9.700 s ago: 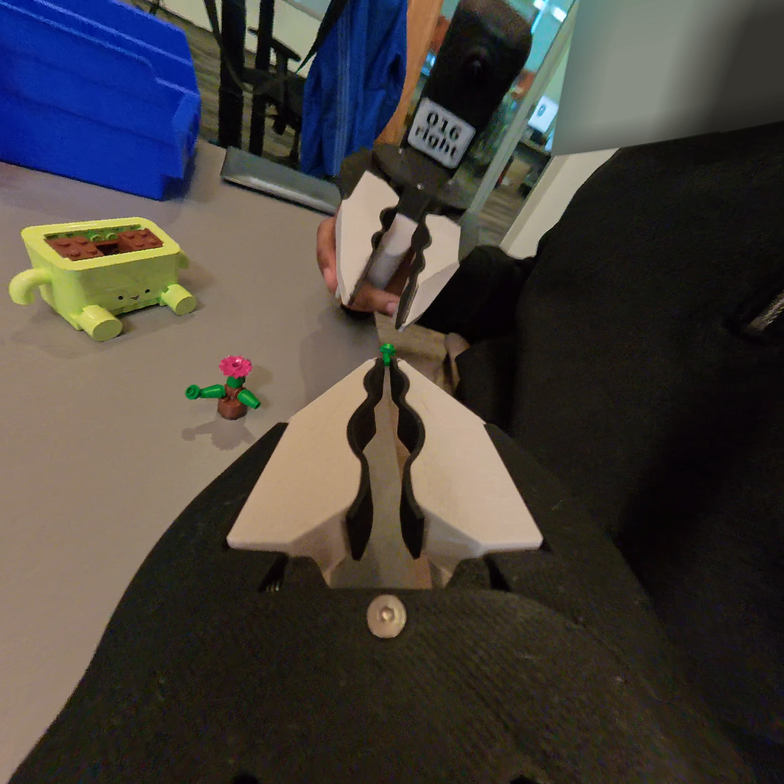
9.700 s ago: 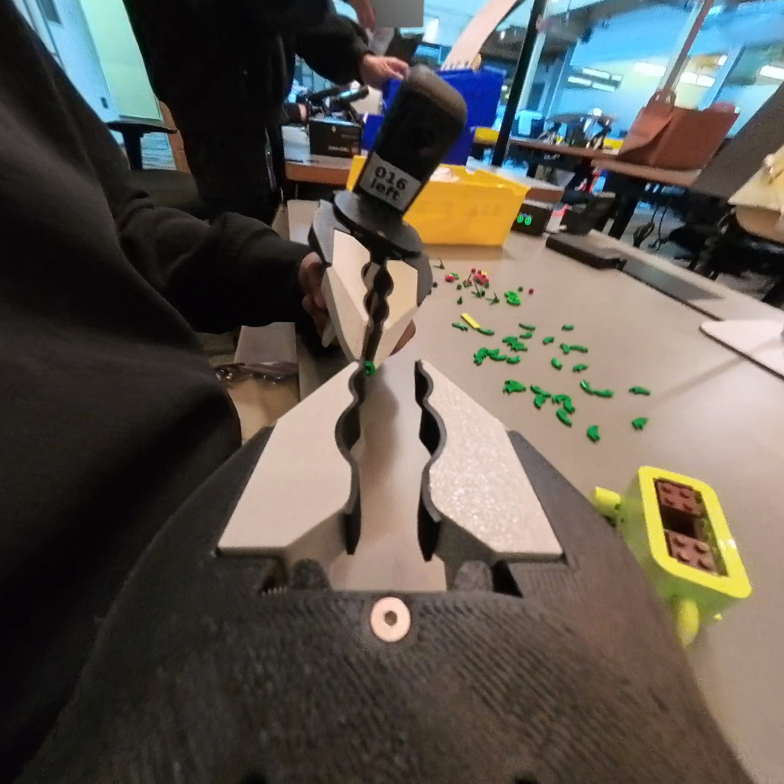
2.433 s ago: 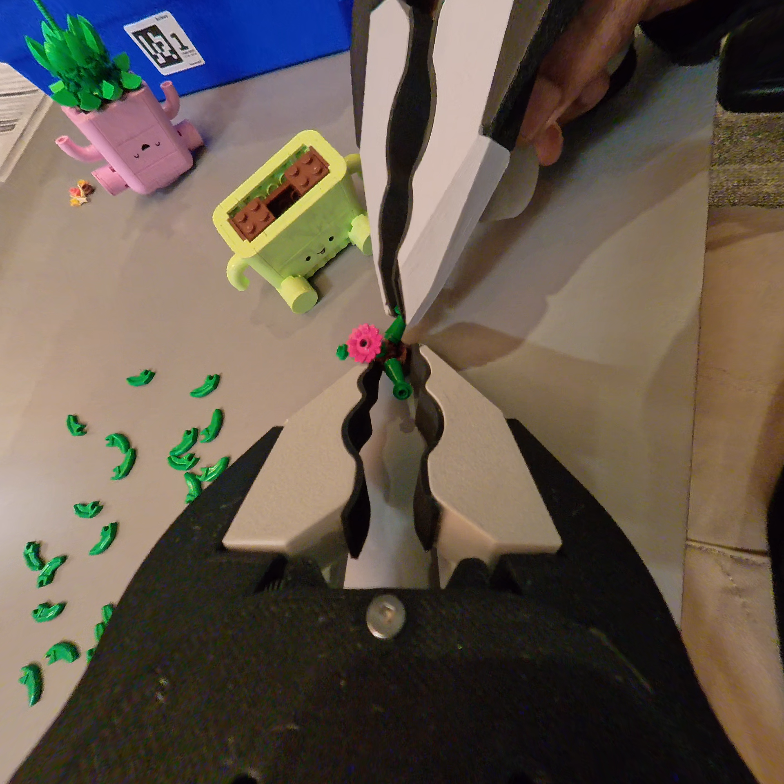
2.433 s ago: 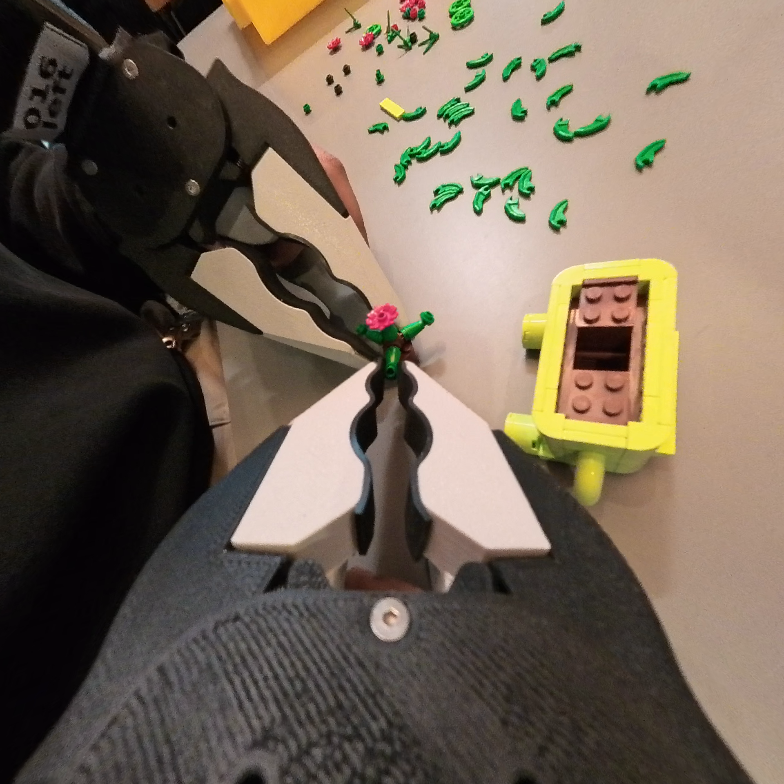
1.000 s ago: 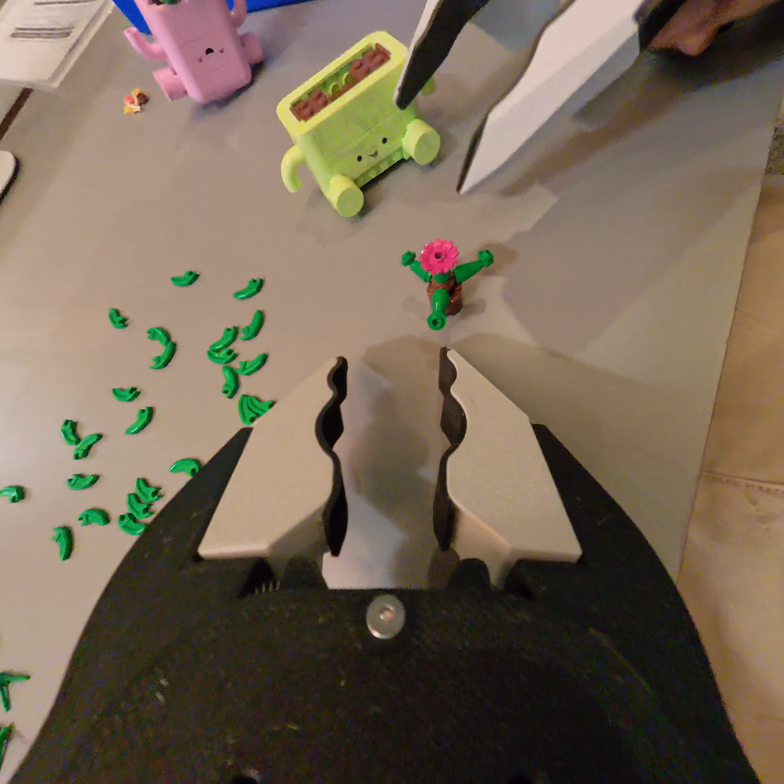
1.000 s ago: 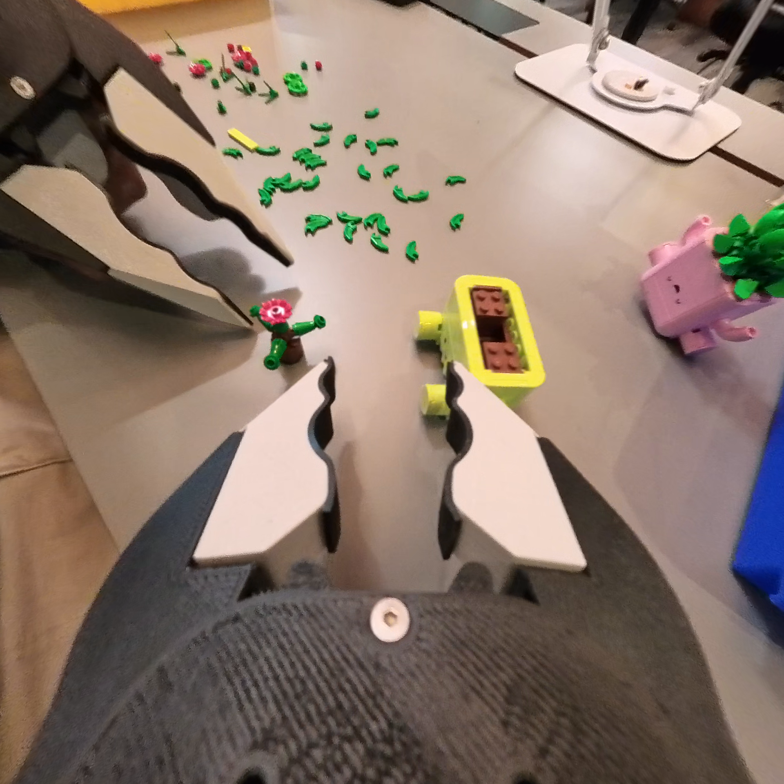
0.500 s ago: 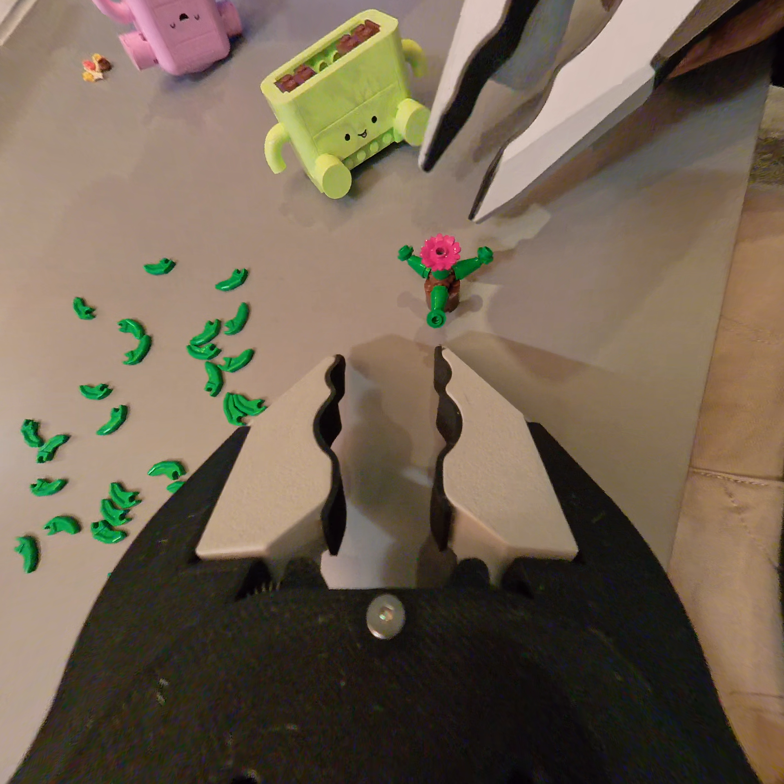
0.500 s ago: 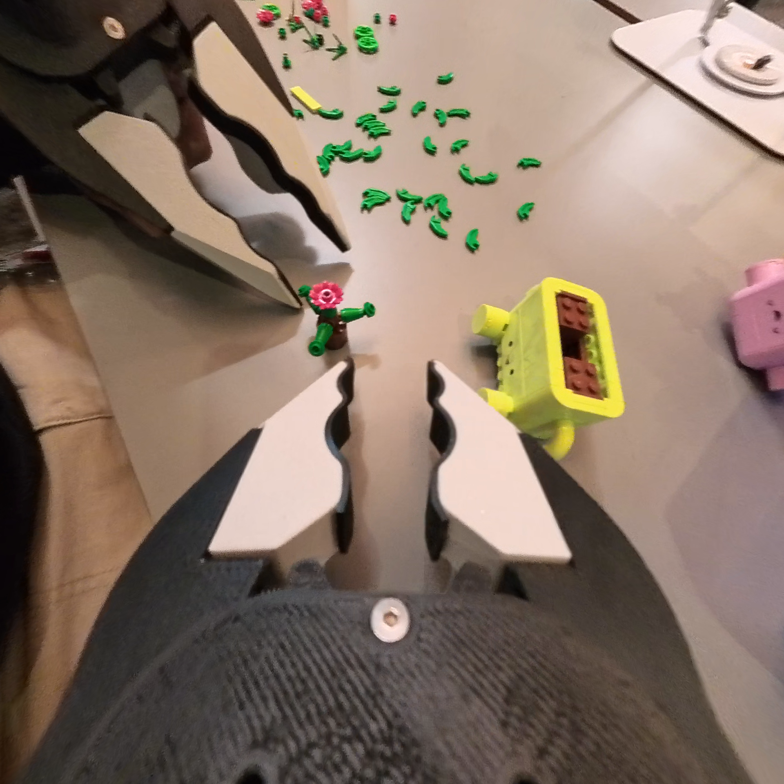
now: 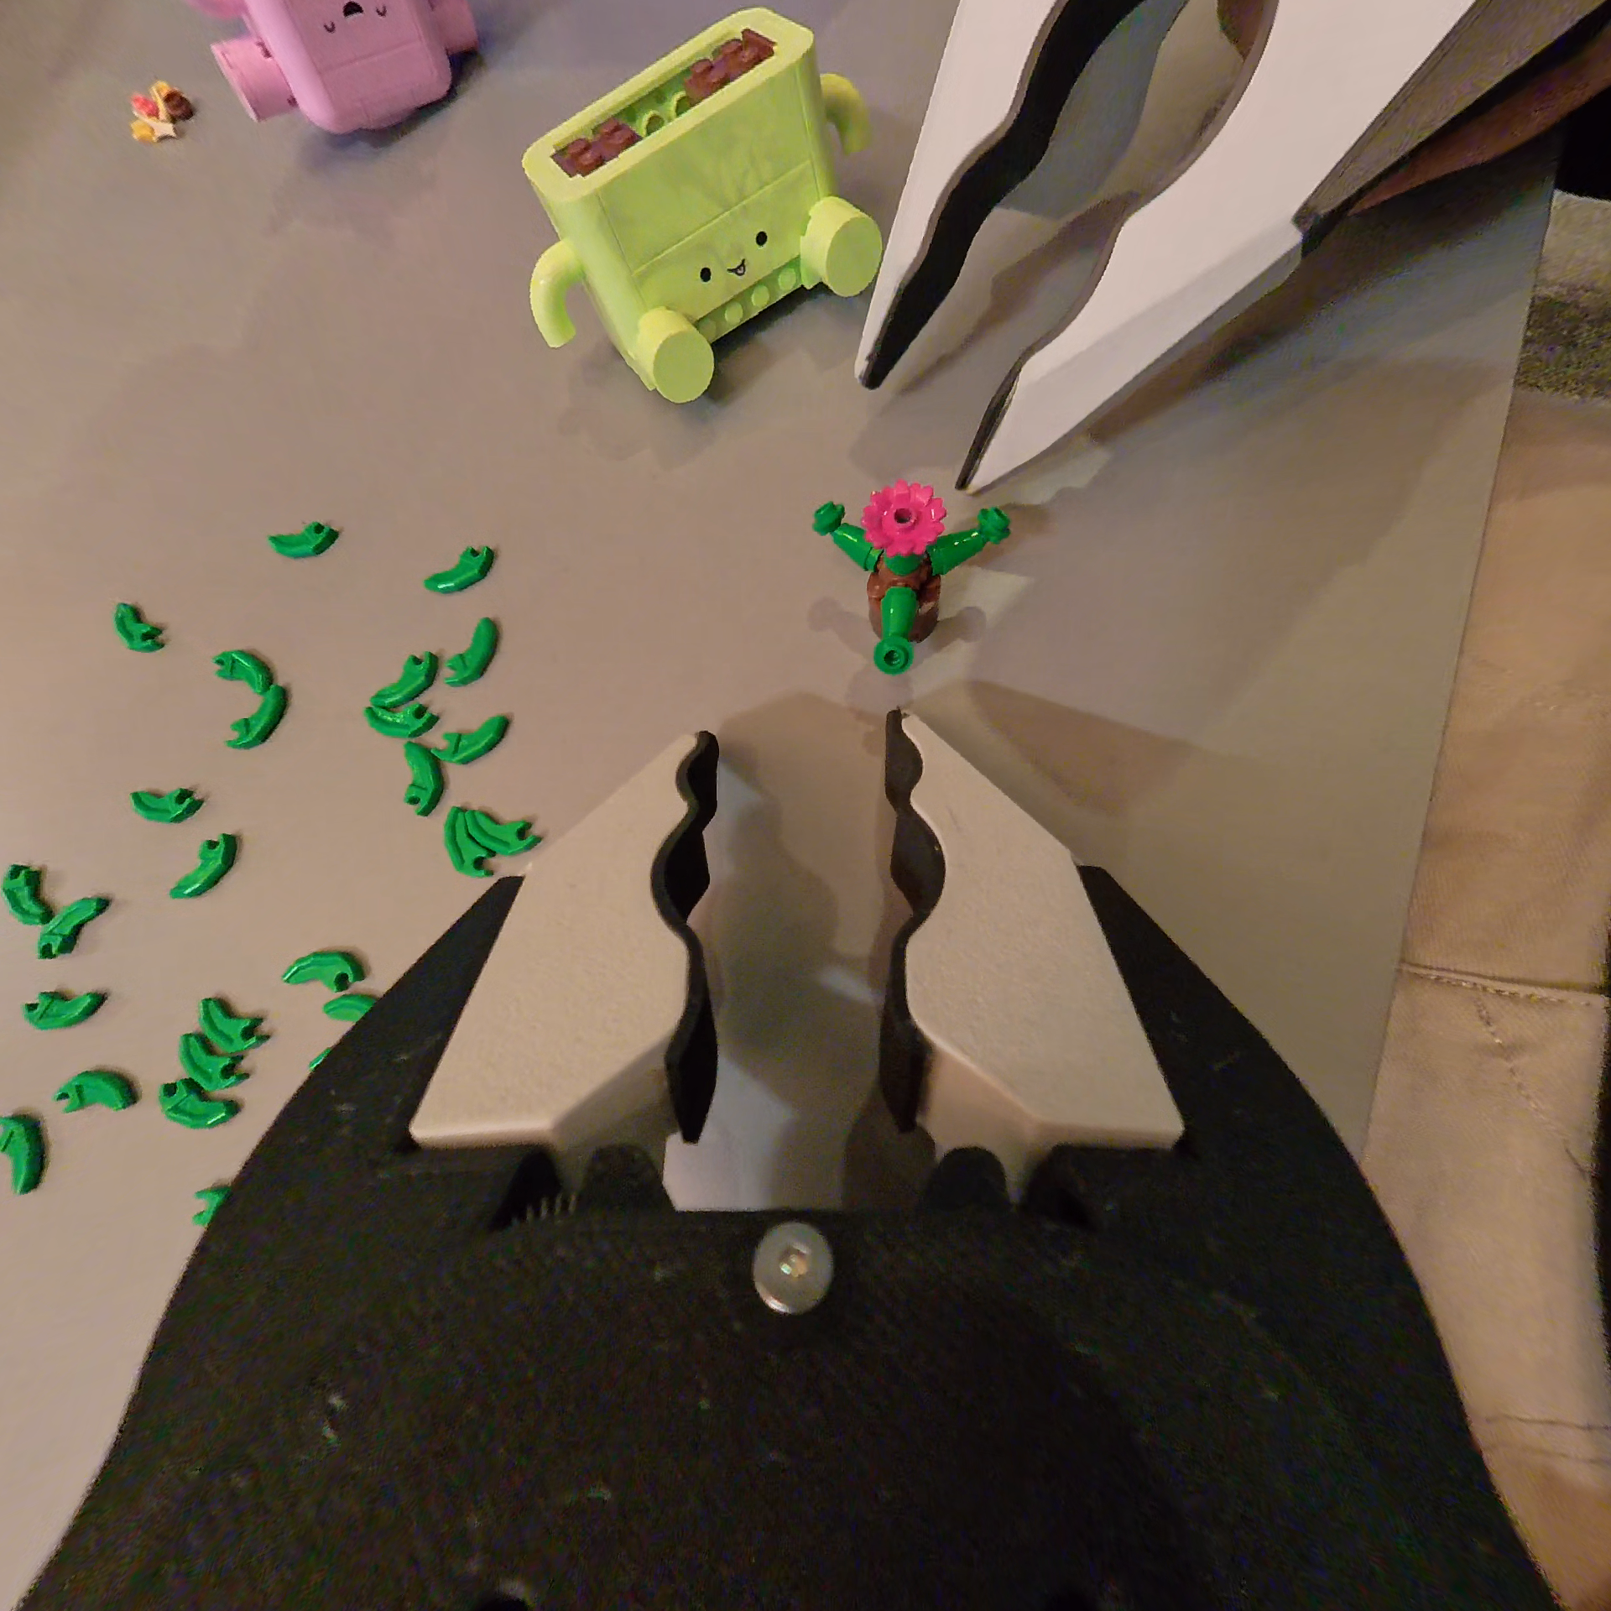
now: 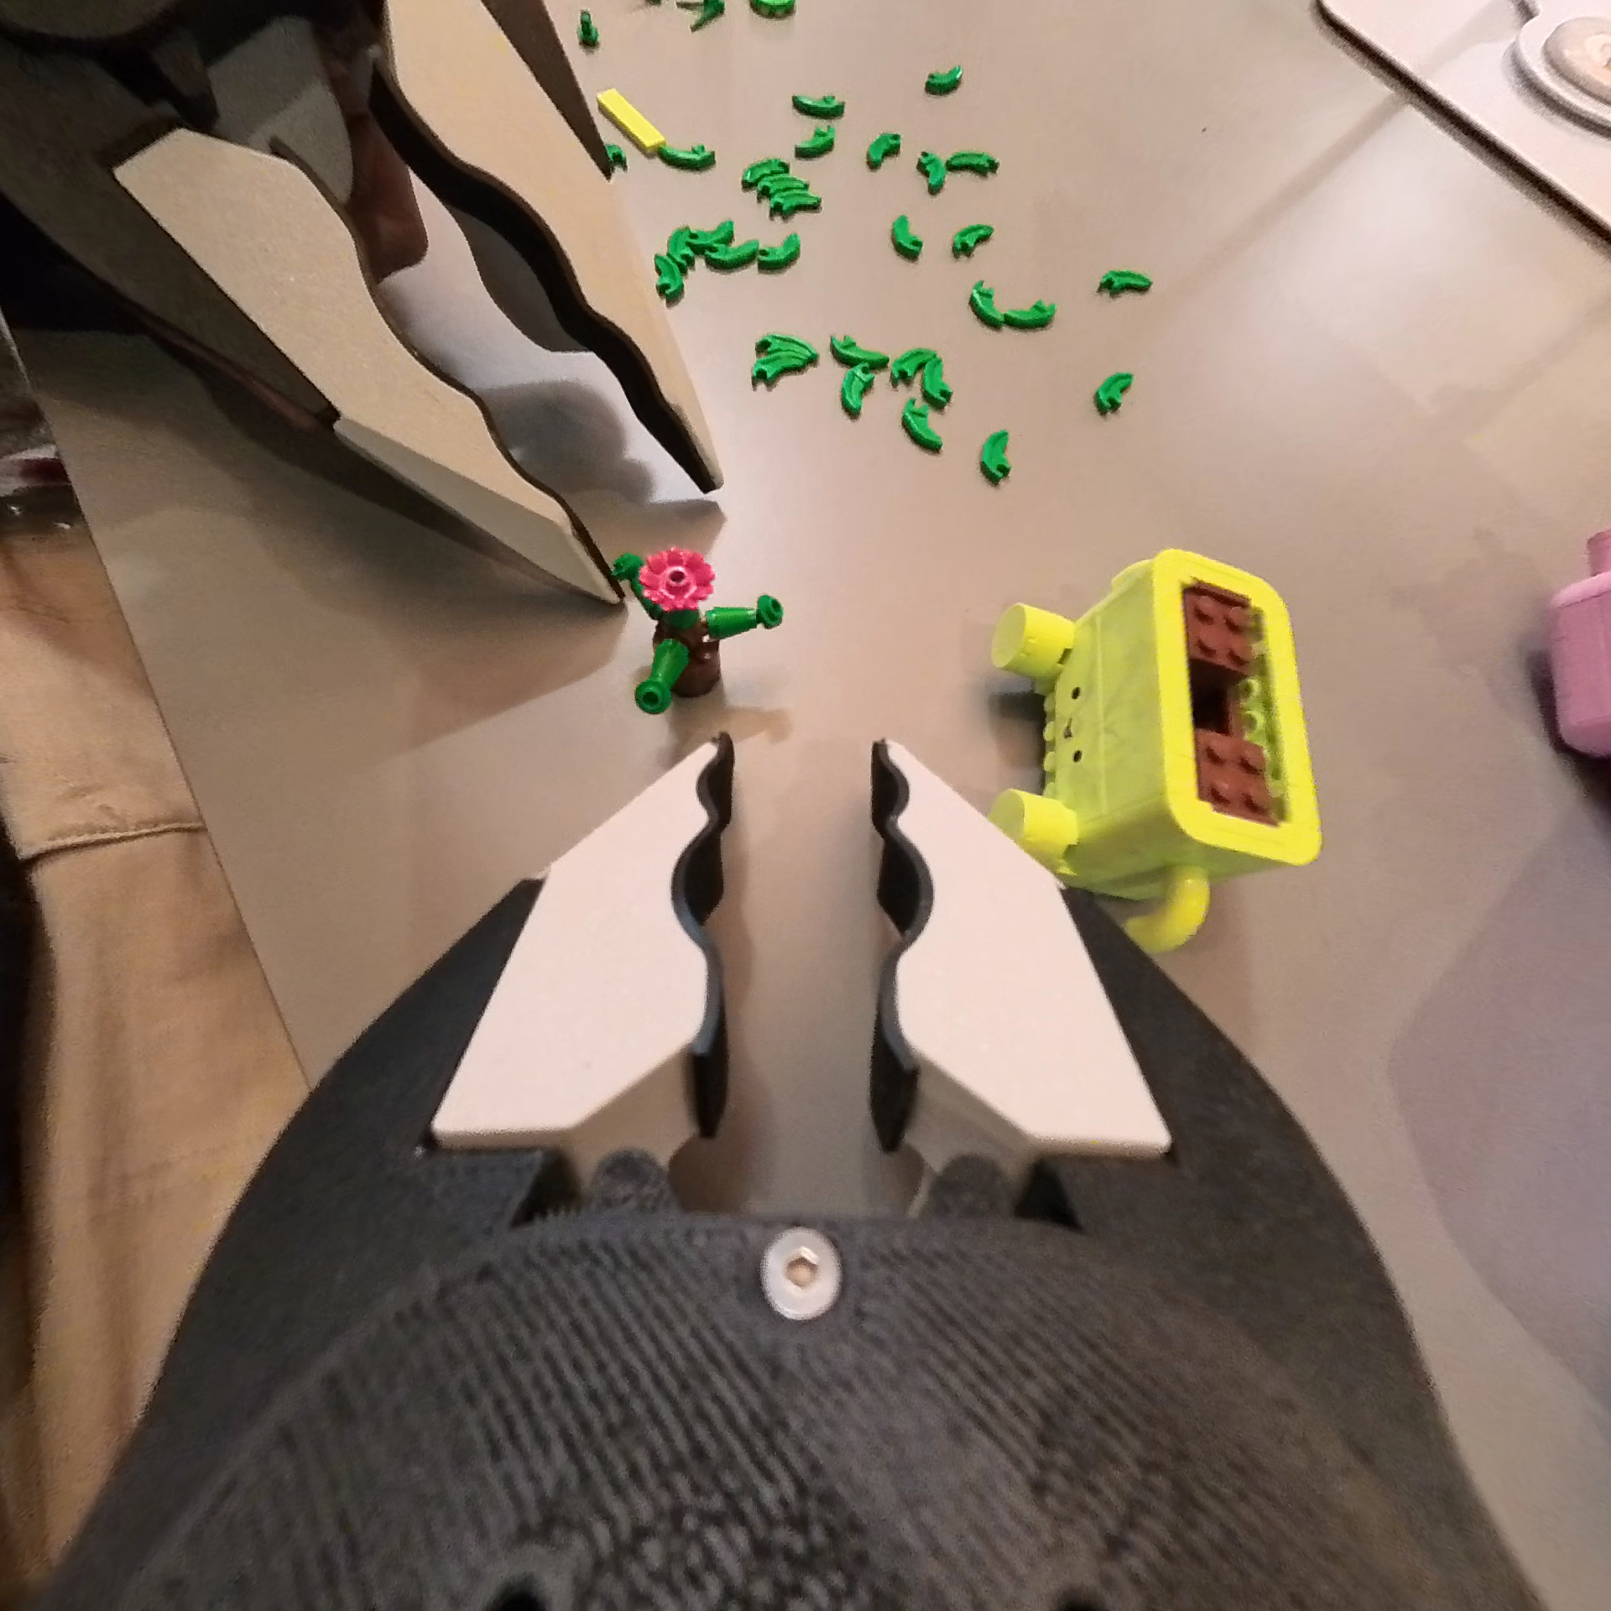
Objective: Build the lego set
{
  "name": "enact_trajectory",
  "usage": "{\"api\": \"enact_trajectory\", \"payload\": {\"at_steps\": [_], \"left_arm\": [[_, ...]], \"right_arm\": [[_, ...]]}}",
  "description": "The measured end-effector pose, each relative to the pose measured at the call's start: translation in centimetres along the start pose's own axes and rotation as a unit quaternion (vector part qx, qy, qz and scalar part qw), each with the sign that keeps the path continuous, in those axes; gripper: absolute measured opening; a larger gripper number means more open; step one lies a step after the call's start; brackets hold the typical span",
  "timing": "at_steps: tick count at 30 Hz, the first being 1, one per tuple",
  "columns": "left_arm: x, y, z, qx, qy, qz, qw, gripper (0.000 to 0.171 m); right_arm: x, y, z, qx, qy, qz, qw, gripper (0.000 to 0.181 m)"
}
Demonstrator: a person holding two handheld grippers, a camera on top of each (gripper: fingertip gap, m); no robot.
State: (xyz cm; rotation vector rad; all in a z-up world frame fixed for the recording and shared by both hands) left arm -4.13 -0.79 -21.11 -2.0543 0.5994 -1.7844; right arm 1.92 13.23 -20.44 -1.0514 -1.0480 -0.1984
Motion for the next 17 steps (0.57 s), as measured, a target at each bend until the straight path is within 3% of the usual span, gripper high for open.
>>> {"api": "enact_trajectory", "payload": {"at_steps": [17], "left_arm": [[0.04,0.0,0.4,-0.019,-0.011,0.002,1.0,0.033]], "right_arm": [[-0.53,0.13,-0.27,0.012,0.003,-0.023,1.0,0.026]]}}
Point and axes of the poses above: each gripper's, where its closed fingertips meet, x back along the fingers, y out of its underside, z = x × y across the jaws, the point moved 7 cm from there along x, back along the fingers, and after that the axes turned 14 degrees about -z, right-handed, at the moved point
